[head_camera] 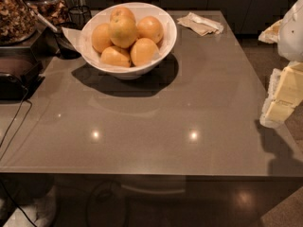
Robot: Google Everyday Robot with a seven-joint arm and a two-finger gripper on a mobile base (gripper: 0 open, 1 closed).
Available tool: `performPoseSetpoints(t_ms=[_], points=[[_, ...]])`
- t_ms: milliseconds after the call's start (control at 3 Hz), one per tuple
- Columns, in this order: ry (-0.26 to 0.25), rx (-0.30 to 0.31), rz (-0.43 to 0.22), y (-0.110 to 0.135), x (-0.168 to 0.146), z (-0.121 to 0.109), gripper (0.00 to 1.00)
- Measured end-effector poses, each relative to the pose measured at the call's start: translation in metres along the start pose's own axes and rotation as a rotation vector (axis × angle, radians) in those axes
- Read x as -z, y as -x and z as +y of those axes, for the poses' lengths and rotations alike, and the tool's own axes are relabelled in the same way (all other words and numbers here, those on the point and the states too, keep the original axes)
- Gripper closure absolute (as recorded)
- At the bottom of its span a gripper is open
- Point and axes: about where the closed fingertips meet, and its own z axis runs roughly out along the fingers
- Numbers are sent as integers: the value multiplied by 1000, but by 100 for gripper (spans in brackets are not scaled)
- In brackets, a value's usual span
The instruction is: Pick orange from white bowl
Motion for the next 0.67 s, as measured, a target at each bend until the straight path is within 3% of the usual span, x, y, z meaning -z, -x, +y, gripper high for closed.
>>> performPoseSetpoints(t_ms=[333,667], points=[[0,0,0,0,0,0,0],[45,-71,-21,9,-3,-9,0]])
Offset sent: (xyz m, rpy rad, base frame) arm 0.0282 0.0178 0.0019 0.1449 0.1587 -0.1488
